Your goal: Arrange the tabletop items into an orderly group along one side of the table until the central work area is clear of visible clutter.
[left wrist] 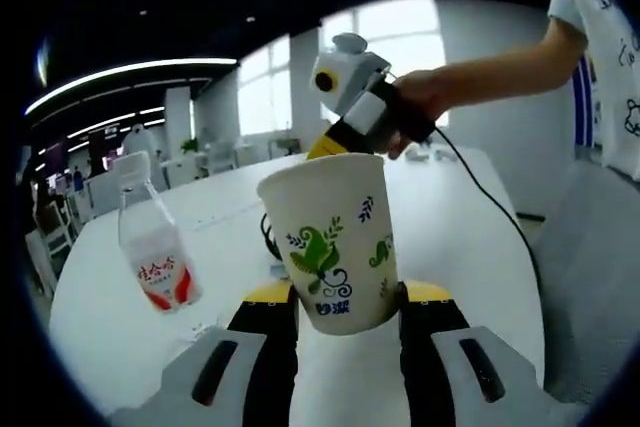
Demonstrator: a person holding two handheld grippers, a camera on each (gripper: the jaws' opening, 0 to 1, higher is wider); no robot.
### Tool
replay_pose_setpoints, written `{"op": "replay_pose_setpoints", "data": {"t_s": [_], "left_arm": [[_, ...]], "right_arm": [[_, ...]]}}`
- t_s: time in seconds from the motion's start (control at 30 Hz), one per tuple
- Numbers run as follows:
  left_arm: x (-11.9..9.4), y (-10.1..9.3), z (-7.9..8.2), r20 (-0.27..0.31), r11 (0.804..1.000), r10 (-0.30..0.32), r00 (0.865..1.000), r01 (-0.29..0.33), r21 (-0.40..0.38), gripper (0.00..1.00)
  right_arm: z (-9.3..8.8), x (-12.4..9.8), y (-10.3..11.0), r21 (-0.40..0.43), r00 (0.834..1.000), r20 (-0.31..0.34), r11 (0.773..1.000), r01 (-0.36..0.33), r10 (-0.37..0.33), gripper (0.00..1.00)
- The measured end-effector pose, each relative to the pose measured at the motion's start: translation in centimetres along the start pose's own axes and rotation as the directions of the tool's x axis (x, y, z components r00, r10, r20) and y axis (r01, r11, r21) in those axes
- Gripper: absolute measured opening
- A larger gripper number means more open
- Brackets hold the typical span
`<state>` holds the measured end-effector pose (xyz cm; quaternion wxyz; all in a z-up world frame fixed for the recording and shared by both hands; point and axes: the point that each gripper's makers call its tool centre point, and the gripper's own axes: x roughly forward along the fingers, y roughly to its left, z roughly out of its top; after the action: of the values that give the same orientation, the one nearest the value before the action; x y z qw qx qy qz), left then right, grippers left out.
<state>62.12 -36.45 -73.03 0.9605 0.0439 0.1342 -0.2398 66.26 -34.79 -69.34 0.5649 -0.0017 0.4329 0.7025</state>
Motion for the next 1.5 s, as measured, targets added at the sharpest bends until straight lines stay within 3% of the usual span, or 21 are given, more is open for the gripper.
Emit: {"op": "replay_pose_setpoints", "data": {"t_s": [0.4,0.57,0.87,0.97,1.07,1.17,1.27,1.5], "left_arm": [[0.1,0.3,-0.5,-0.007,0.999,0.017,1.0,-0.017,-0.033,0.35],[-0.2,1.0,-0.2,0.023,0.998,0.041,0.999,-0.039,-0.055,0.34],[-0.7,2.7,-0.2,0.045,0.99,0.106,0.993,-0.102,-0.093,0.33],[-0.6,2.4,-1.2,0.007,0.991,0.096,0.995,-0.095,-0.09,0.37],[-0.5,2.1,-1.6,-0.005,0.992,0.081,0.997,-0.081,-0.096,0.37],[-0.5,2.3,-1.8,-0.016,0.989,0.081,0.997,-0.082,-0.124,0.41],[-0.5,2.3,-2.2,-0.028,0.987,0.079,0.996,-0.082,-0.138,0.42],[-0.3,1.7,-2.6,-0.047,0.988,0.058,0.997,-0.064,-0.144,0.4]], "right_arm": [[0.2,0.2,0.1,0.011,0.999,-0.015,0.999,0.034,-0.034,0.0],[1.0,0.1,0.3,-0.004,0.999,0.0,0.999,0.042,-0.042,0.0],[3.6,-0.7,0.1,-0.02,0.995,0.076,0.997,0.07,-0.069,0.0],[5.3,-1.1,-0.2,0.015,0.988,0.141,0.998,0.066,-0.068,0.0],[6.1,-1.3,-1.3,-0.048,0.981,0.139,0.988,0.144,-0.136,0.0],[7.0,-1.1,-1.8,-0.049,0.972,0.155,0.981,0.189,-0.179,0.0],[7.3,-1.0,-3.2,-0.118,0.955,0.143,0.954,0.276,-0.258,0.0],[8.1,0.0,-3.5,-0.136,0.948,0.159,0.945,0.297,-0.275,0.0]]}}
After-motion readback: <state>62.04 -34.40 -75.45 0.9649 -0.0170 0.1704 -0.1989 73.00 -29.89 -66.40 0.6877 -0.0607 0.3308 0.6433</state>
